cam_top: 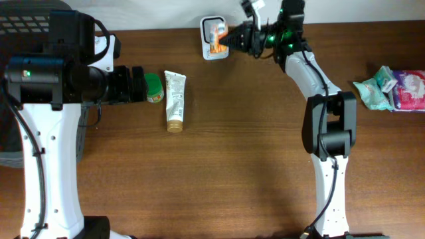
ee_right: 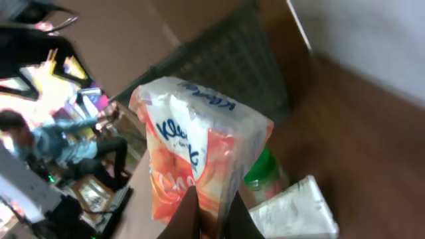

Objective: Scan the item barcode
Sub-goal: 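Hold the orange Kleenex packet up in front of the scanner, then carry the orange packet right and drop it on the pile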

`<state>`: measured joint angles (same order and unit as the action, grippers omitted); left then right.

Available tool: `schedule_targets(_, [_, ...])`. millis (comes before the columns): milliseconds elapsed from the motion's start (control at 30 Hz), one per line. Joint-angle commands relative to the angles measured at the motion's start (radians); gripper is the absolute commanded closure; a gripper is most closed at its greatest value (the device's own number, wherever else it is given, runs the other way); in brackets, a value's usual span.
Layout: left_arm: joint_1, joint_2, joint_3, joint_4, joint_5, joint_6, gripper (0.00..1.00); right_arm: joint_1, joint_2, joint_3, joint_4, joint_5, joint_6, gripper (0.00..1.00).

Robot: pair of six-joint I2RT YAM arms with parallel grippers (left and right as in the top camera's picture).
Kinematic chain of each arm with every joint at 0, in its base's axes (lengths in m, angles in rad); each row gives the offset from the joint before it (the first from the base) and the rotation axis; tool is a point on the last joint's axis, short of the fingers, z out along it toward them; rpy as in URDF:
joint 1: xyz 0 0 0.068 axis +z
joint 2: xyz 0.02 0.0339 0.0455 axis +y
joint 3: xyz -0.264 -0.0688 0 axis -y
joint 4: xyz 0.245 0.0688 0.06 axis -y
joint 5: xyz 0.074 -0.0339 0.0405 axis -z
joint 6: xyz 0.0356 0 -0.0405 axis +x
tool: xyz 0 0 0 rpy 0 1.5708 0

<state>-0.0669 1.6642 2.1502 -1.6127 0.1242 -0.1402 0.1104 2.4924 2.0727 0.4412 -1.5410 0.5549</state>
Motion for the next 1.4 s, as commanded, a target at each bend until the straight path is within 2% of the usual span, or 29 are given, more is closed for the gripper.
schedule_targets(0, [0.005,-0.017,0.002,-0.001,0.011,-0.008,0.01,-0.015,-0.052,0.009,0.208,-0.011,0.314,0.96])
schedule_targets(67, [0.005,-0.017,0.002,-0.001,0.011,-0.008,0.01,-0.023,-0.051,0.009,0.300,-0.011,0.414,0.96])
schedule_targets(233, [0.005,-0.017,0.002,-0.001,0.011,-0.008,0.01,-0.033,-0.051,0.009,0.323,-0.011,0.540,0.96])
schedule_targets(567, [0.005,-0.017,0.002,-0.001,0.011,-0.008,0.01,-0.033,-0.049,0.005,0.296,-0.011,0.530,0.96])
schedule_targets(667, [0.005,-0.017,0.002,-0.001,0.011,-0.008,0.01,-0.034,-0.048,0.005,0.086,0.097,0.457,0.96])
schedule_targets(833, [0.005,-0.017,0.002,-0.001,0.011,-0.008,0.01,-0.033,-0.048,0.005,-0.309,0.586,0.435,0.96])
schedule_targets(967, [0.005,-0.017,0.002,-0.001,0.011,-0.008,0.01,-0.042,-0.051,0.005,-0.692,0.830,0.158,0.96])
schedule_targets(1100, [0.005,-0.017,0.002,-0.001,0.011,-0.008,0.01,-0.109,-0.080,0.044,-0.958,0.910,0.008,0.96])
schedule_targets(1167, [0.005,-0.017,0.002,-0.001,0.011,-0.008,0.01,-0.143,-0.127,0.071,-1.103,1.030,-0.073,0.96])
schedule_targets(1267, [0.005,-0.017,0.002,-0.001,0.011,-0.008,0.01,-0.154,-0.227,0.117,-1.364,1.428,-0.255,0.96])
schedule_targets(1333, [0.005,-0.017,0.002,-0.001,0.011,-0.008,0.01,-0.135,-0.258,0.121,-1.447,1.675,-0.331,0.96])
schedule_targets(1367, [0.005,-0.017,0.002,-0.001,0.011,-0.009,0.01,-0.103,-0.264,0.121,-1.511,1.930,-0.414,0.96])
